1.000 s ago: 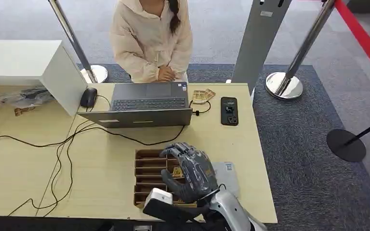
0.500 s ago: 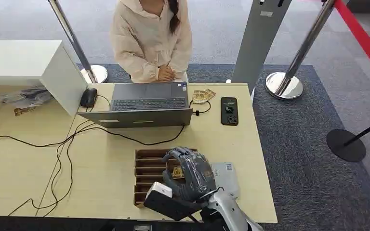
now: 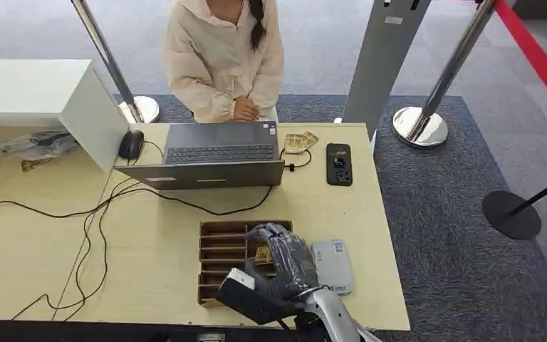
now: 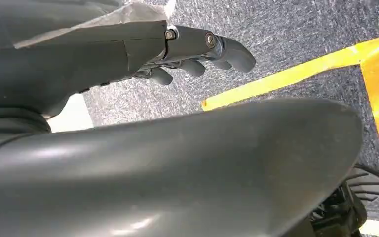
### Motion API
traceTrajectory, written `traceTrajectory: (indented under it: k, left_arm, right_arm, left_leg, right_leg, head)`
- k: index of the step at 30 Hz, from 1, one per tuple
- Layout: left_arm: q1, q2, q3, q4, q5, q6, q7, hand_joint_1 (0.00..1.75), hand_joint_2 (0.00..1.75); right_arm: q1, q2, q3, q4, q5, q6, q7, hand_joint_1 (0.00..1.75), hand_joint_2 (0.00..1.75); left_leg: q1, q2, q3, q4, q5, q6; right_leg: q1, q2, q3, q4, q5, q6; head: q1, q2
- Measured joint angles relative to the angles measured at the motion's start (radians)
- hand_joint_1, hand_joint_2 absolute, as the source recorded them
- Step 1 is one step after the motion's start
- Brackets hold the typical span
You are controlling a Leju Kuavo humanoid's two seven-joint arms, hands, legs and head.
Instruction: Pass the card to the sensor for recognition and then transmit it.
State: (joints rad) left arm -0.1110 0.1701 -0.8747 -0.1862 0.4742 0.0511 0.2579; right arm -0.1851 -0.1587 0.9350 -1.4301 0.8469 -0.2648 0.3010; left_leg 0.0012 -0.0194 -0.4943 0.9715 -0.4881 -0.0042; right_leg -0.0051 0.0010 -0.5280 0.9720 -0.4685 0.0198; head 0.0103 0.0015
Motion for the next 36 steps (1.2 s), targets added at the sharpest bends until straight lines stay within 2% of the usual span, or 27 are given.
traceTrajectory:
  k: [1,3,5,6,8,12,24,31,36]
  left_arm:
    - [0.0,0.0,0.0,0.0,0.0,0.0,0.0,0.0,0.0]
    - [0.0,0.0,0.0,0.0,0.0,0.0,0.0,0.0,0.0]
    - [0.0,0.0,0.0,0.0,0.0,0.0,0.0,0.0,0.0]
    - [0.0,0.0,0.0,0.0,0.0,0.0,0.0,0.0,0.0]
    - [0.0,0.0,0.0,0.0,0.0,0.001,0.0,0.0,0.0]
    - [0.0,0.0,0.0,0.0,0.0,0.001,0.0,0.0,0.0]
    - [0.0,0.002,0.0,0.0,0.006,0.001,0.0,0.0,0.0]
    - [0.0,0.003,0.0,0.0,0.01,0.0,0.0,0.0,0.0]
    - [0.0,0.005,0.0,0.0,0.013,0.0,0.0,0.0,0.0]
  right_arm:
    - [0.001,-0.001,0.0,0.005,-0.001,-0.001,0.002,0.58,1.75]
    - [0.003,-0.001,0.001,0.011,-0.001,-0.003,0.005,0.58,1.75]
    - [0.004,-0.001,0.003,0.019,-0.002,-0.004,0.006,0.7,1.75]
    - [0.005,-0.001,0.003,0.023,-0.002,-0.004,0.006,0.7,1.75]
    - [0.005,-0.001,0.005,0.03,-0.002,-0.004,0.008,0.89,1.75]
    - [0.007,-0.002,0.011,0.043,0.0,-0.004,0.026,0.93,1.75]
    - [0.011,-0.04,0.014,0.054,0.027,-0.01,0.083,1.33,1.75]
    - [0.011,-0.063,0.012,0.052,0.037,-0.018,0.094,1.27,1.75]
    - [0.011,-0.071,0.01,0.051,0.049,-0.019,0.095,0.91,1.75]
  left_leg:
    - [0.0,0.0,0.0,0.0,0.0,0.0]
    - [0.0,0.0,0.0,0.0,0.0,0.0]
    - [0.0,0.0,0.0,0.0,0.0,0.0]
    - [0.0,0.0,0.0,0.0,0.0,0.0]
    - [0.0,0.0,0.0,0.0,0.0,0.0]
    - [0.0,0.0,0.0,0.0,0.0,0.0]
    - [0.0,0.0,0.0,0.0,0.0,0.0]
    - [0.0,0.0,0.0,0.0,0.0,0.0]
    - [0.0,0.0,0.0,0.0,0.0,0.0]
  right_leg:
    - [0.0,0.0,0.0,0.0,0.0,0.0]
    - [0.0,0.0,0.0,0.0,0.0,0.0]
    - [0.0,0.0,0.0,0.0,0.0,0.0]
    - [0.0,0.0,0.0,0.0,0.0,0.0]
    - [0.0,0.0,0.0,0.0,0.0,0.0]
    - [0.0,0.0,0.0,0.0,0.0,0.0]
    - [0.0,0.0,0.0,0.0,0.0,0.0]
    - [0.0,0.0,0.0,0.0,0.0,0.0]
    - [0.0,0.0,0.0,0.0,0.0,0.0]
  head:
    - [0.0,0.0]
    - [0.0,0.0]
    - [0.0,0.0]
    - [0.0,0.0]
    - [0.0,0.0]
    - [0.0,0.0]
    - [0.0,0.0]
    - [0.0,0.0]
    - [0.0,0.0]
